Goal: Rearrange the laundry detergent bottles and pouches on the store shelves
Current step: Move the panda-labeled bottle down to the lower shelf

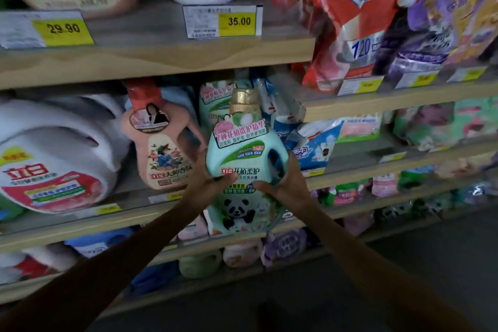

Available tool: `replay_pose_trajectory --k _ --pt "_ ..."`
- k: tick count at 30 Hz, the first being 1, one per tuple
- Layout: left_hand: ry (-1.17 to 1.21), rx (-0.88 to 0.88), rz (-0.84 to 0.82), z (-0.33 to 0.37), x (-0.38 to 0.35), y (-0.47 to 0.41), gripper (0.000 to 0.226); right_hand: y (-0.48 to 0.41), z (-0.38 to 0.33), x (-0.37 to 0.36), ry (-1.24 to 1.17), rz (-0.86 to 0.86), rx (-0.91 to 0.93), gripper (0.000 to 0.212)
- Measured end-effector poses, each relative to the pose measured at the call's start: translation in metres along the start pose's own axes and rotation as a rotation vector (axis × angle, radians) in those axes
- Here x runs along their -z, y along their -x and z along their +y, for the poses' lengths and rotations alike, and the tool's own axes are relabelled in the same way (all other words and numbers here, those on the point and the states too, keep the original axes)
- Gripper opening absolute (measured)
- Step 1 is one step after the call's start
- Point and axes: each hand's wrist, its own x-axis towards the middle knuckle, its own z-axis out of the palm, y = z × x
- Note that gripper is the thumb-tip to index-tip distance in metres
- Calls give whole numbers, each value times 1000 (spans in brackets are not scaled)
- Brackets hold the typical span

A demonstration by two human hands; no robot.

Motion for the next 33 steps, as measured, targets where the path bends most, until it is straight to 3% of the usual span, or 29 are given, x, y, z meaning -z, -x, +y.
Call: replay_pose_trajectory --k 10,13,18,26,33 --pt "-42 -140 84 9 14 -65 70 -81 -10 -9 -25 -24 89 99" --pt "-50 -127 120 4 17 -74 87 -95 -6 -14 1 -36 109 102" --pt "-125 -110 145 -9 8 -83 73 -108 9 -16 89 -67 81 112" --pt "-118 -12 192 -47 -10 -88 79 -114 38 -10 237 -83 63 115" --pt "-170 21 239 -46 -13 -90 80 -116 43 -9 221 -86 80 110"
